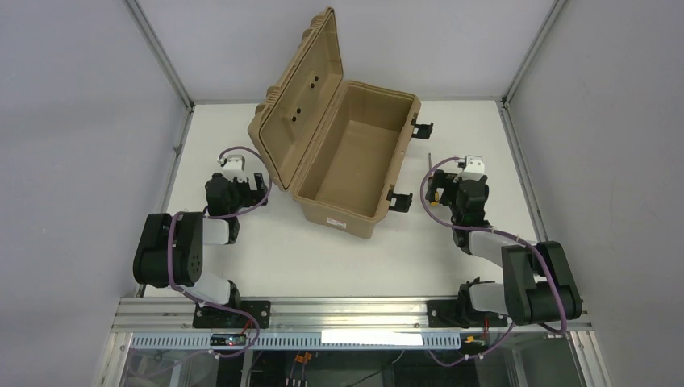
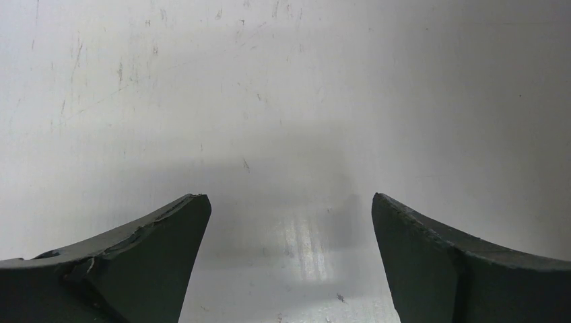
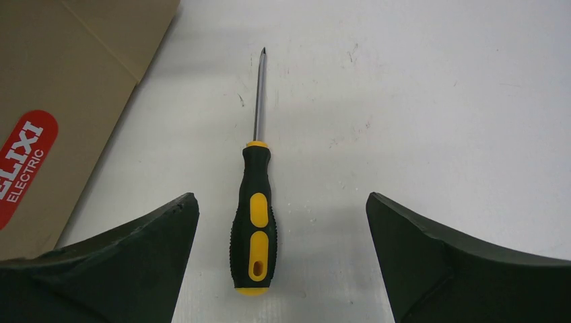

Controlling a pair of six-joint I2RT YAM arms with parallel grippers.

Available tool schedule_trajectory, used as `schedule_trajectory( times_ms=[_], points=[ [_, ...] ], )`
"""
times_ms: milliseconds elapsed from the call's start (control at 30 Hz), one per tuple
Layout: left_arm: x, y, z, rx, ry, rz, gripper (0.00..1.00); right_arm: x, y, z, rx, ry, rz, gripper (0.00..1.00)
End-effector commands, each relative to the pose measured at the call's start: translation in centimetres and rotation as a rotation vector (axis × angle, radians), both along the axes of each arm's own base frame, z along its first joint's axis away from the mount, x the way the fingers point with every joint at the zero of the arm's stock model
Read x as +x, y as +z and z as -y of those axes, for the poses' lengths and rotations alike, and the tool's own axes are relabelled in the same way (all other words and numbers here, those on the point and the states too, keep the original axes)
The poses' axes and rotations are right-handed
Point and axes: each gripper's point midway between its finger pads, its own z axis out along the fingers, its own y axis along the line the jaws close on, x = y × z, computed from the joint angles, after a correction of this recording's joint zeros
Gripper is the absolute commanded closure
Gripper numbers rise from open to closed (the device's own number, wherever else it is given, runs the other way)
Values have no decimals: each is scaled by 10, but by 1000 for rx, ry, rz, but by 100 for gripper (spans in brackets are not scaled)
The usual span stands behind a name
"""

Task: Put the screwdriver in the bin
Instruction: Pick up the screwdriver from the center of the board.

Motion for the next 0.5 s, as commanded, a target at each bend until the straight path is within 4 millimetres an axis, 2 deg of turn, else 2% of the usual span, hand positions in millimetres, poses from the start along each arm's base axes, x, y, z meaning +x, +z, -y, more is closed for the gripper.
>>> schedule_trajectory(
  times_ms=[0,333,467],
  points=[
    [3,13,4,-6,-6,41,1,9,21,3,5,-18,76,1],
    [3,13,4,-6,-6,41,1,6,24,0,7,5,100,1],
    [3,13,4,-6,-7,41,1,7,20,9,15,-59,72,1]
  ],
)
